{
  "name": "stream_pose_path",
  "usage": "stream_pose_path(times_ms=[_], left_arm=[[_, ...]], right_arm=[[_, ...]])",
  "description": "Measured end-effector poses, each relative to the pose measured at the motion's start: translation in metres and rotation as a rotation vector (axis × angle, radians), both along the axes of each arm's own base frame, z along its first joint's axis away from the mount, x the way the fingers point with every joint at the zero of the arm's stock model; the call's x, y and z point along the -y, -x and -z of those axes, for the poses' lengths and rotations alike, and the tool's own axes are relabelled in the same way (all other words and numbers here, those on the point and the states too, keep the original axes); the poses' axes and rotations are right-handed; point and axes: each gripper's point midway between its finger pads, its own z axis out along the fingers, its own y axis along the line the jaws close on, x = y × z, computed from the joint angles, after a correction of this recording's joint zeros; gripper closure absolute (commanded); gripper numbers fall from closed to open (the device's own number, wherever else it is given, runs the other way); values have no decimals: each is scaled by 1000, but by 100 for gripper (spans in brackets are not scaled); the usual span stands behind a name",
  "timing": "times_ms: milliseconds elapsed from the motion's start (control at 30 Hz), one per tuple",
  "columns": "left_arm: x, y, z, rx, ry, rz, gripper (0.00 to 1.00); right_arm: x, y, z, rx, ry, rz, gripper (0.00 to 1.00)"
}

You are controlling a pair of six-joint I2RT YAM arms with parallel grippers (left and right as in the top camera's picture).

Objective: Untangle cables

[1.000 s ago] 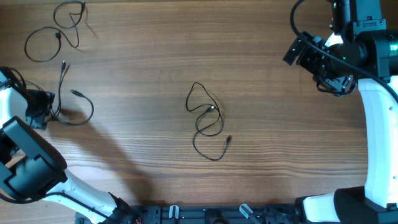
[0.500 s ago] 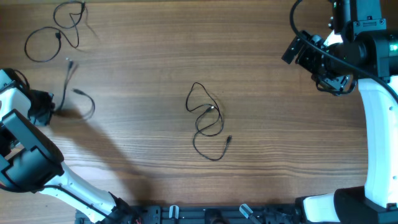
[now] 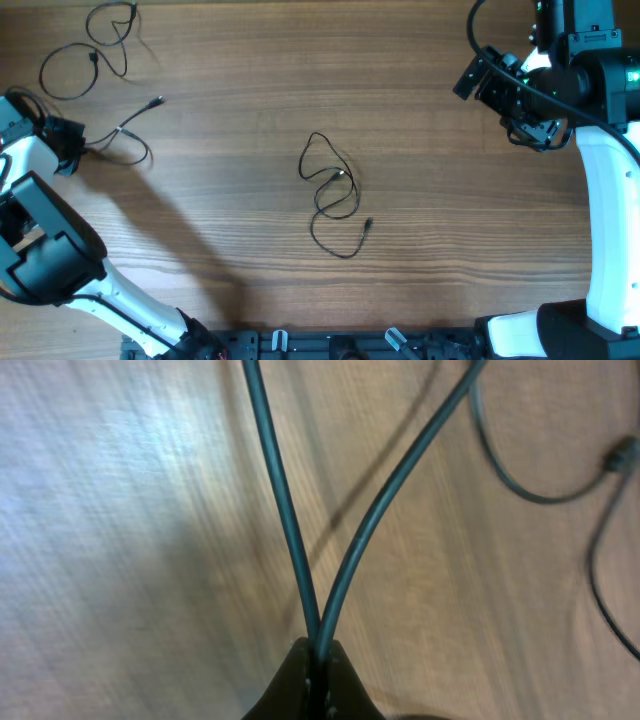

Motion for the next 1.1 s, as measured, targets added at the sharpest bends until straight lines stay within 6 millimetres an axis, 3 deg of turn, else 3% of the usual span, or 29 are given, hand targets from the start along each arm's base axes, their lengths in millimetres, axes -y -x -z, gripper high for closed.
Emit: stream_pose_path(times_ms=[67,167,367,567,633,700,833,900,967,1033,1100], left_arm=[[6,-10,-3,23,-8,22,96],[5,-7,-2,5,-21,13,96],[-14,22,6,-132,-106,-101,96],[-14,37,11,-158,-59,-250,96],[-15,54,12,-237,-70,-291,96],[-22,60,7,-269,-108,-319,90],[-36,53,-5,-229,-167,-353,86],[-37,38,-9,-169,-163,-316,85],[-32,21,-12,-105,-135,-249,61],[-24,9,-13,-64,-96,-186,55],[-19,7,-11,-59,-74,-160,43]], right_arm=[[0,0,0,0,-3,1,1],[0,0,0,0,-3,1,1],[-1,-2,-1,7,-5,1,1],[-1,-2,-1,7,-5,1,1],[-1,-2,-1,7,-4,0,1],[-1,0,0,2,-4,1,1],[0,0,0,-1,-3,0,1],[-1,0,0,-1,-3,0,1],[0,0,0,-2,-3,0,1],[0,2,1,-7,-3,0,1],[0,3,1,-14,-2,1,1]])
